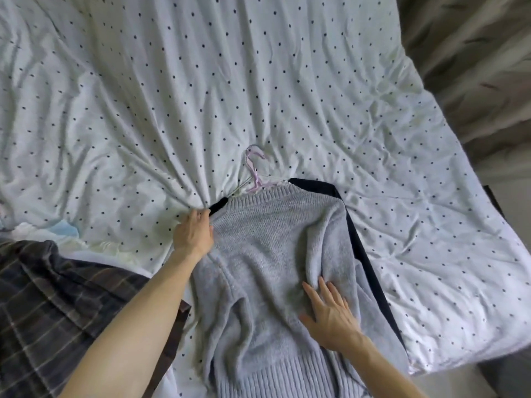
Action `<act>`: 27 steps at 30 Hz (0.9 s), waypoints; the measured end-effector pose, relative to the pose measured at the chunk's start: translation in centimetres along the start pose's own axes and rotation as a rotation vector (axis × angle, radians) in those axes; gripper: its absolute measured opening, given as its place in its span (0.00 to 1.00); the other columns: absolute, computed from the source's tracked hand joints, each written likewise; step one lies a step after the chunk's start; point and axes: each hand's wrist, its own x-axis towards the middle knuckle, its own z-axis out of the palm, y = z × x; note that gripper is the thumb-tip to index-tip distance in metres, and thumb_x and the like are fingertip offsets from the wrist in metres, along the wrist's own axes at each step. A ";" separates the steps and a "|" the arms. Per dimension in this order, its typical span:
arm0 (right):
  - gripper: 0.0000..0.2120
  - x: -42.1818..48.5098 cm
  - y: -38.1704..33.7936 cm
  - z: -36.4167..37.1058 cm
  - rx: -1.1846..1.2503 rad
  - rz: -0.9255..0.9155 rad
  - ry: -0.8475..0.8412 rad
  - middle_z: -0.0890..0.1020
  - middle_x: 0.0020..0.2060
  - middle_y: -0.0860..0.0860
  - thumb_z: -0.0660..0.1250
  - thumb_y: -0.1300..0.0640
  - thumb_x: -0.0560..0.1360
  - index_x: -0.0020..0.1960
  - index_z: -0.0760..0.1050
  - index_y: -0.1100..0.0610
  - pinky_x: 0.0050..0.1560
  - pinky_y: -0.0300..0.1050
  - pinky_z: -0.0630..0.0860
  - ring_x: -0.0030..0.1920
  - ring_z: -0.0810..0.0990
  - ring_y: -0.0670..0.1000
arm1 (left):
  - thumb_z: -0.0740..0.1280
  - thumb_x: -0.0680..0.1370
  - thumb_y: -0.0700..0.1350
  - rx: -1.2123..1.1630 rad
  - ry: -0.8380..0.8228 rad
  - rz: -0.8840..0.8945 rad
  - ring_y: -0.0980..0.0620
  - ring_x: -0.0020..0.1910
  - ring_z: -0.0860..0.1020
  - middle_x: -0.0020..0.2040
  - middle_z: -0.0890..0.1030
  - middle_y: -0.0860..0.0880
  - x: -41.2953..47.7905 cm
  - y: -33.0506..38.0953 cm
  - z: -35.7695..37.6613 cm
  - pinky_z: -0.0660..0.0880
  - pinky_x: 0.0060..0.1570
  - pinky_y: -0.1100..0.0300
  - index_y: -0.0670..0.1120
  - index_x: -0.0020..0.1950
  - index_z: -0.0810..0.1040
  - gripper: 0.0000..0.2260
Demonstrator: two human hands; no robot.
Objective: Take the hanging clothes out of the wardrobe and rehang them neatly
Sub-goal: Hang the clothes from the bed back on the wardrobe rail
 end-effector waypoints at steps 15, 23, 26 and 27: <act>0.42 -8.6 -6.5 -6.1 0.653 -0.069 0.215 0.78 0.65 0.49 0.56 0.28 0.73 0.76 0.61 0.54 0.57 0.41 0.73 0.57 0.81 0.47 | 0.65 0.73 0.45 -0.431 0.066 0.216 0.53 0.29 0.64 0.34 0.65 0.51 -16.7 4.2 -4.3 0.60 0.30 0.59 0.50 0.33 0.59 0.14; 0.19 -14.6 -4.3 -2.6 0.812 -0.009 0.266 0.83 0.41 0.48 0.70 0.41 0.73 0.50 0.76 0.56 0.50 0.52 0.81 0.41 0.82 0.49 | 0.64 0.76 0.45 -0.356 -0.060 0.325 0.49 0.50 0.80 0.53 0.80 0.53 -31.6 12.3 -2.8 0.73 0.40 0.56 0.50 0.54 0.74 0.08; 0.14 -17.4 -1.0 -0.3 0.875 0.024 0.341 0.81 0.37 0.52 0.70 0.48 0.70 0.44 0.74 0.58 0.45 0.53 0.79 0.37 0.79 0.51 | 0.63 0.76 0.47 -0.284 -0.130 0.385 0.50 0.49 0.79 0.54 0.79 0.52 -36.3 14.9 -2.6 0.69 0.38 0.57 0.49 0.53 0.72 0.07; 0.11 -18.6 0.3 0.4 0.893 0.016 0.364 0.82 0.38 0.53 0.70 0.50 0.71 0.45 0.74 0.57 0.45 0.54 0.79 0.38 0.79 0.52 | 0.63 0.76 0.49 -0.270 -0.169 0.404 0.51 0.47 0.78 0.53 0.80 0.52 -37.6 15.7 -2.3 0.70 0.39 0.57 0.49 0.54 0.72 0.09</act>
